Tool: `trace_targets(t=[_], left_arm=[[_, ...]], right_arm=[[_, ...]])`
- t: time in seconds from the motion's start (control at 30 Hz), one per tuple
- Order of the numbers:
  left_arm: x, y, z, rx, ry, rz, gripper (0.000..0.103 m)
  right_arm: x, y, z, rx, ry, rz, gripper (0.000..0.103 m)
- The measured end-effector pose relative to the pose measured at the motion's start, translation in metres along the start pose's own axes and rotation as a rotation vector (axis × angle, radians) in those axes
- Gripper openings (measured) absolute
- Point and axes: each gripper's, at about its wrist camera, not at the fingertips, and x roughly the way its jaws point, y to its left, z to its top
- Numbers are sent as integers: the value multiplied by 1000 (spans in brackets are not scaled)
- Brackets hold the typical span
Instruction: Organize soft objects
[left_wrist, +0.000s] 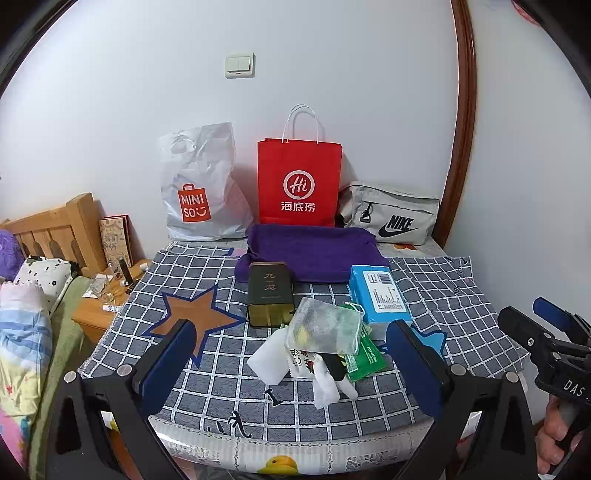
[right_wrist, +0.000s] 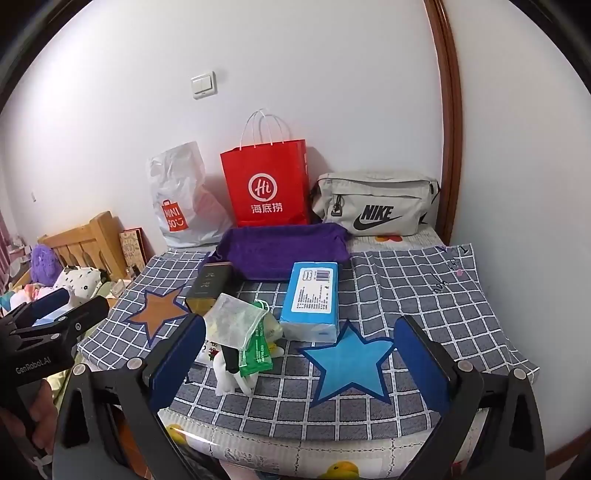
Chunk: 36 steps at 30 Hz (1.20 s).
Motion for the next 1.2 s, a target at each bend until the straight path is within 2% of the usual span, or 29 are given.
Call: trace_targets(t=[1.2], left_arm=[[-4, 2, 2, 5, -14, 6, 103]], right_arm=[[-8, 6, 1, -24, -29, 4, 101]])
